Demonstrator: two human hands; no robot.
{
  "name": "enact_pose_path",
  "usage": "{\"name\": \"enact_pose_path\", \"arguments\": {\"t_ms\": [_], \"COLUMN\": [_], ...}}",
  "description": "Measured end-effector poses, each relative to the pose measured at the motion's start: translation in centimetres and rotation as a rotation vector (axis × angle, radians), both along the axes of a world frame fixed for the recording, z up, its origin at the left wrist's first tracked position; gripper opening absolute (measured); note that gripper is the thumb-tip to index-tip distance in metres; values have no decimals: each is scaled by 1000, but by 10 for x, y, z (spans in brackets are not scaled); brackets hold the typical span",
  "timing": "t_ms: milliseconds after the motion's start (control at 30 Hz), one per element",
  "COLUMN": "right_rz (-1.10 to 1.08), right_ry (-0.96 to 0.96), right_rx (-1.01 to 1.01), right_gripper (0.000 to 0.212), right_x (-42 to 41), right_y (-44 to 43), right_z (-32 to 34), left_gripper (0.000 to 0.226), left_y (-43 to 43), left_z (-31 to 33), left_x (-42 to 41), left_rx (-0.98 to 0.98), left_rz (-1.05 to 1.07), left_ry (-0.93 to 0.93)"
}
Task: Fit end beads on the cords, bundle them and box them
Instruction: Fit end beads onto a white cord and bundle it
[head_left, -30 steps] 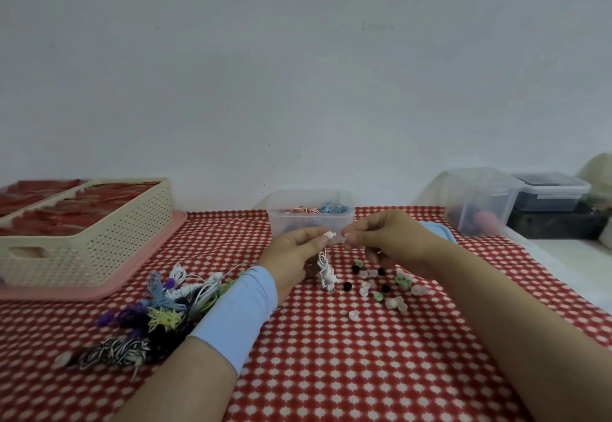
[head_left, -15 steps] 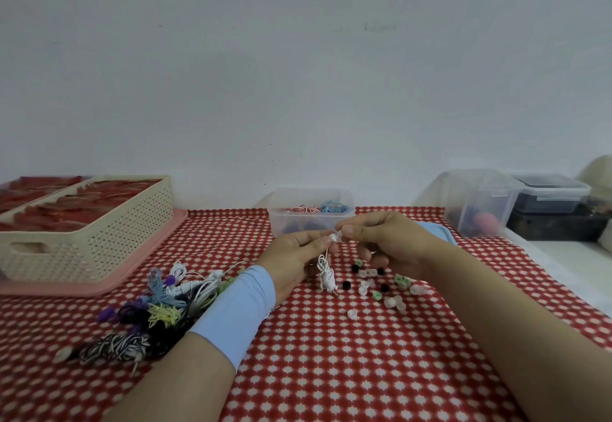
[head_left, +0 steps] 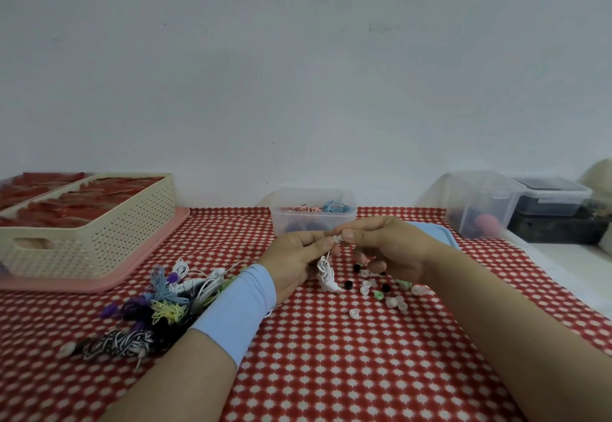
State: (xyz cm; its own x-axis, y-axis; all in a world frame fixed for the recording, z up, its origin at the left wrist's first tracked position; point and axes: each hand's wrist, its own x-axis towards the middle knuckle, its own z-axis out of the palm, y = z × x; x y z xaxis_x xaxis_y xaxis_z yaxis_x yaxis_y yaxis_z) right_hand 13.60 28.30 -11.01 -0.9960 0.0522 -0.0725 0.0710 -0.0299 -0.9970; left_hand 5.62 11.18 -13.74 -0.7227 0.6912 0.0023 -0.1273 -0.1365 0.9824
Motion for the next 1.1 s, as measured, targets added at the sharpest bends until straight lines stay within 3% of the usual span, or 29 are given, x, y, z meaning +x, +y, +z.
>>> {"name": "enact_pose_path", "arguments": {"t_ms": [300,700,867,1100], "right_rz": [36,34,-1,-37], "right_ry": [22,7,61,120], "right_rx": [6,10,106,171], "right_gripper": [23,28,16,17], "right_x": [2,2,2,7], "right_y": [-1,0,1,1], "right_z": [2,-3,-5,4], "left_gripper": [16,20,20,17], "left_y": [0,-2,-1,2], "left_z": [2,2,4,2], "left_x": [3,5,6,4], "left_rx": [61,23,11,54], "left_rz": [-14,-45,-76,14], "left_ry": [-56,-29,-58,-46]}}
